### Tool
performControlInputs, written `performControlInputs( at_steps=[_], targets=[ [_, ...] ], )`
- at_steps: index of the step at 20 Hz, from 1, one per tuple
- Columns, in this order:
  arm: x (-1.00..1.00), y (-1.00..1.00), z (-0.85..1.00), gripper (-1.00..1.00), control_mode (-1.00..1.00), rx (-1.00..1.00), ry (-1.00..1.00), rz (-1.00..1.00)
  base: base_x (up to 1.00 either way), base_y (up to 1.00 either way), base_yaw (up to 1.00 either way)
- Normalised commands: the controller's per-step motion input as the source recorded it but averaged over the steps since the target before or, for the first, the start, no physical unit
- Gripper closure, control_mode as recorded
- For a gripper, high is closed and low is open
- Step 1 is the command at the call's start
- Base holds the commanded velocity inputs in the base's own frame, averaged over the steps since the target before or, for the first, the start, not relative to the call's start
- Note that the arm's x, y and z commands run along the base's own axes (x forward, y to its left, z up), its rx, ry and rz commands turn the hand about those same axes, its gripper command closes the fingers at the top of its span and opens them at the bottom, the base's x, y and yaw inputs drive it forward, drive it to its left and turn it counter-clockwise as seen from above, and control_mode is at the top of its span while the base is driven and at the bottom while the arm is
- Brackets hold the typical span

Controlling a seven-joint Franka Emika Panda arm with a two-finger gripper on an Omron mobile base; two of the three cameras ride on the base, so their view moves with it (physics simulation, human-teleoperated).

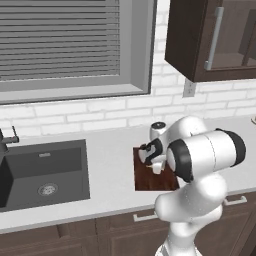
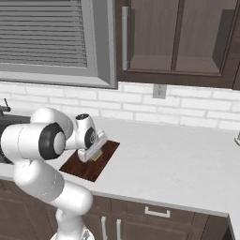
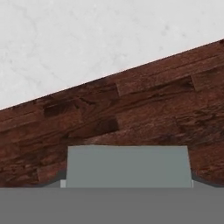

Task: Pick up the sponge from the counter and clean the cutting board by briefly scrubbing or pressing down on the cutting board. Once finished, release the sponge.

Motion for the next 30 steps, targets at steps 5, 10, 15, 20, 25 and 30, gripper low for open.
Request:
performControlInputs(
  at_steps=[5,10,15,20,25,30],
  targets=[
    [0.5,-0.12,-0.12,1.0,-1.0,0.0,-0.04,-0.09,0.0,0.0,0.0],
    [0.27,-0.2,0.0,1.0,-1.0,0.0,-0.07,-0.09,0.0,0.0,0.0],
    [-0.19,-0.02,-0.18,1.0,-1.0,0.0,-0.03,-0.03,0.0,0.0,0.0],
    [-0.51,0.09,-0.22,1.0,-1.0,0.0,0.0,0.0,0.0,0.0,0.0],
    [-0.54,0.26,-0.06,1.0,-1.0,0.0,0.06,0.0,0.0,0.0,0.0],
    [-0.23,0.22,-0.01,1.0,-1.0,0.0,0.03,0.0,0.0,0.0,0.0]
  ],
)
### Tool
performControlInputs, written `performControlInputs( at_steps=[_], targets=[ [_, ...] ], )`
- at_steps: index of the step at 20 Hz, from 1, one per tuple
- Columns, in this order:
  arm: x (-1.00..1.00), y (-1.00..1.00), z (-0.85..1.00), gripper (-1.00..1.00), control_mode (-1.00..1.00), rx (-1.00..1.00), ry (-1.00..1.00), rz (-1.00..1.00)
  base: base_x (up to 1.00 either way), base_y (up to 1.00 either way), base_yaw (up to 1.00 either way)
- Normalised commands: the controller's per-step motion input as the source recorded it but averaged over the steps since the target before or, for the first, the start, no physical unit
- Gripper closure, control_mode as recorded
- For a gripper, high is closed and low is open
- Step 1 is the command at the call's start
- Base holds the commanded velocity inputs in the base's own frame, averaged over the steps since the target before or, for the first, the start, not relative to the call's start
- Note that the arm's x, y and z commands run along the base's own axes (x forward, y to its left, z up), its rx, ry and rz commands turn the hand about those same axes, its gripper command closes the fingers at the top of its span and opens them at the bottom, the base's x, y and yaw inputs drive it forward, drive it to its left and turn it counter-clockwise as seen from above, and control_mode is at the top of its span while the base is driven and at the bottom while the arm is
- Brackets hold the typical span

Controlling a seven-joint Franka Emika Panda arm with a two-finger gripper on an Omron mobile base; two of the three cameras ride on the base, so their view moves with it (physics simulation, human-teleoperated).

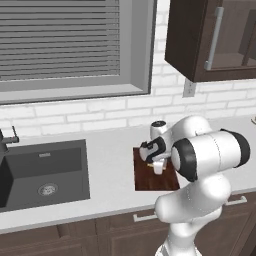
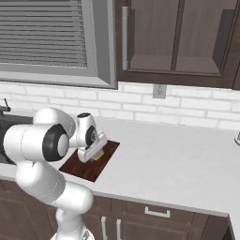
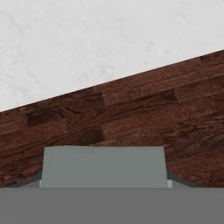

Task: Pick up the sponge from the counter and clean the cutting board by briefly scrubbing or pressing down on the cutting board. Once finished, release the sponge.

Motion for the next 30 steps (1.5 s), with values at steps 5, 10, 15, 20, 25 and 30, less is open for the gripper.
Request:
performControlInputs(
  at_steps=[5,10,15,20,25,30],
  targets=[
    [0.0,0.0,0.17,1.0,-1.0,0.0,-0.03,0.0,0.0,0.0,0.0],
    [0.0,-0.04,0.29,1.0,-1.0,0.0,-0.07,-0.01,0.0,0.0,0.0],
    [-0.08,-0.32,0.38,1.0,-1.0,0.0,-0.05,-0.04,0.0,0.0,0.0],
    [0.0,-0.64,0.26,1.0,-1.0,0.0,-0.01,-0.07,0.0,0.0,0.0],
    [-0.08,-0.94,0.01,1.0,-1.0,0.0,0.0,-0.07,0.0,0.0,0.0],
    [-0.1,-0.91,0.0,1.0,-1.0,0.02,0.0,-0.07,0.0,0.0,0.0]
  ],
)
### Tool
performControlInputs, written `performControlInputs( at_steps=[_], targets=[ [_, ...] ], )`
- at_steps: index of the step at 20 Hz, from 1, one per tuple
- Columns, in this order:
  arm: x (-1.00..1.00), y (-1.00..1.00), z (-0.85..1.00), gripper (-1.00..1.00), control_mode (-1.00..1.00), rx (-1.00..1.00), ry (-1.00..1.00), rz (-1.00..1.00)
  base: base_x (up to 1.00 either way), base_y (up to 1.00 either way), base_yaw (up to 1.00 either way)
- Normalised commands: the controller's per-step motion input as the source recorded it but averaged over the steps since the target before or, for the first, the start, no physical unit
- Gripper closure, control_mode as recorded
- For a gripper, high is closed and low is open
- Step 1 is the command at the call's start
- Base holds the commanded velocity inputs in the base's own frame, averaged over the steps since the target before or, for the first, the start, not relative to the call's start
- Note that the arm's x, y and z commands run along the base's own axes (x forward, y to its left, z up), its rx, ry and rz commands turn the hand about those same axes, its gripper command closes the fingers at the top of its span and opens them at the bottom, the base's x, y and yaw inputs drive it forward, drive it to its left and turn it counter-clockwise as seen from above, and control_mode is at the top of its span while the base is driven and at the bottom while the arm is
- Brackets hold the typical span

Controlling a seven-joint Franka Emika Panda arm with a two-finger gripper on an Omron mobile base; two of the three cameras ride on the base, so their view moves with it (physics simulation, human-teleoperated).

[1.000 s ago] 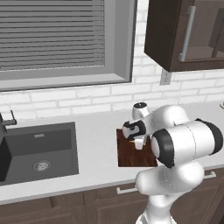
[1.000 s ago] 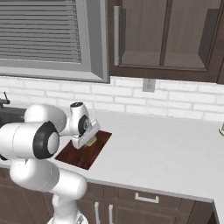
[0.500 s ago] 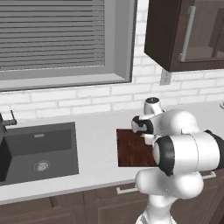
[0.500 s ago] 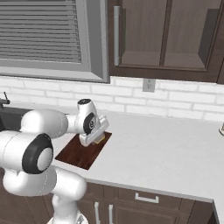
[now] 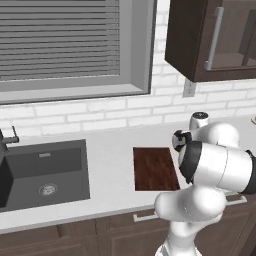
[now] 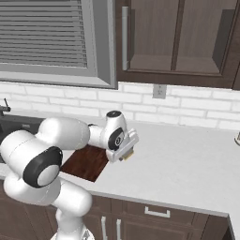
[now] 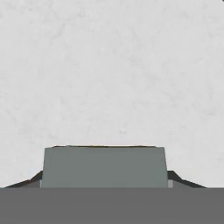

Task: Pick up the sponge from the counter and clean the cutting board by briefly scrubbing or pressing down on the cutting board. Once finished, release the sponge.

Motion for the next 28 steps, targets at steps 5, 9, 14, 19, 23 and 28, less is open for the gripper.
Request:
performControlInputs(
  at_steps=[5,9,14,19,23,28],
  targets=[
    [-0.08,-0.56,-0.09,1.0,-1.0,0.01,0.0,-0.01,0.0,0.0,0.0],
    [0.0,-0.05,-0.22,1.0,-1.0,0.0,0.04,0.0,0.0,0.0,0.0],
    [0.03,0.0,-0.37,1.0,-1.0,0.0,0.06,0.0,0.0,0.0,0.0],
    [0.03,0.0,-0.11,-1.0,-1.0,0.0,0.02,0.0,0.0,0.0,0.0],
    [0.0,0.0,0.04,-1.0,-1.0,0.0,0.0,0.0,0.0,0.0,0.0],
    [0.0,0.0,0.15,-1.0,-1.0,0.0,0.0,0.0,0.0,0.0,0.0]
  ],
)
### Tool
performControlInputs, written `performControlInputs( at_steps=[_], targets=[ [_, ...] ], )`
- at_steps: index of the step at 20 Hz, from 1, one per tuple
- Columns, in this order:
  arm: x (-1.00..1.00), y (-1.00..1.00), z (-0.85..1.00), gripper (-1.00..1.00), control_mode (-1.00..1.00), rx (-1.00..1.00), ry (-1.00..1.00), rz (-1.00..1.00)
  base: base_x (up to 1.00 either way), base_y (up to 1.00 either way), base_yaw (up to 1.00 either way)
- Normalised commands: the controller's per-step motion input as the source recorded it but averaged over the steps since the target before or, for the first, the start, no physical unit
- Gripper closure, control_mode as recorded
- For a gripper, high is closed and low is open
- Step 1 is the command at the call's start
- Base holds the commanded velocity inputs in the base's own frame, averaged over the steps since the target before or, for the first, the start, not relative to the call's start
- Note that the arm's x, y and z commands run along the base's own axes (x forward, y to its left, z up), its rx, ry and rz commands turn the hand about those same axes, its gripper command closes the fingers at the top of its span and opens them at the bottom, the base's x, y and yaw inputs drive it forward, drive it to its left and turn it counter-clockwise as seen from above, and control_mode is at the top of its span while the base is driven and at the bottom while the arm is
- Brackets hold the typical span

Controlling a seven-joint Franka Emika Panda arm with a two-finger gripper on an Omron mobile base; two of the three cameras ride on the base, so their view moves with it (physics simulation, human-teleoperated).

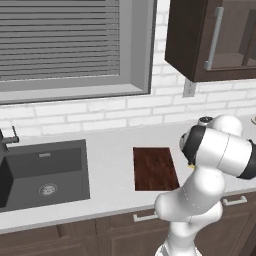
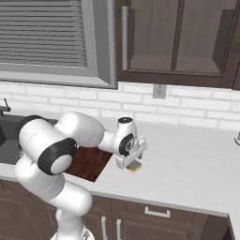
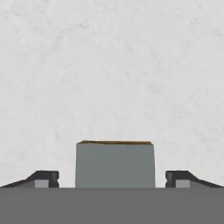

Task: Pick up the sponge from the counter and clean the cutting board by briefly scrubbing or pressing down on the cutting board. Once finished, release the sponge.

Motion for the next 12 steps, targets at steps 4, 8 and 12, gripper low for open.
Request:
performControlInputs(
  at_steps=[4,8,12],
  targets=[
    [0.0,0.0,0.14,-1.0,-1.0,0.0,0.0,0.0,0.0,0.0,0.0],
    [-0.19,0.05,0.23,-1.0,-1.0,0.0,0.0,0.0,0.0,0.0,0.0],
    [-0.22,0.2,0.31,-1.0,-1.0,0.0,0.0,0.0,0.0,0.0,0.0]
  ],
)
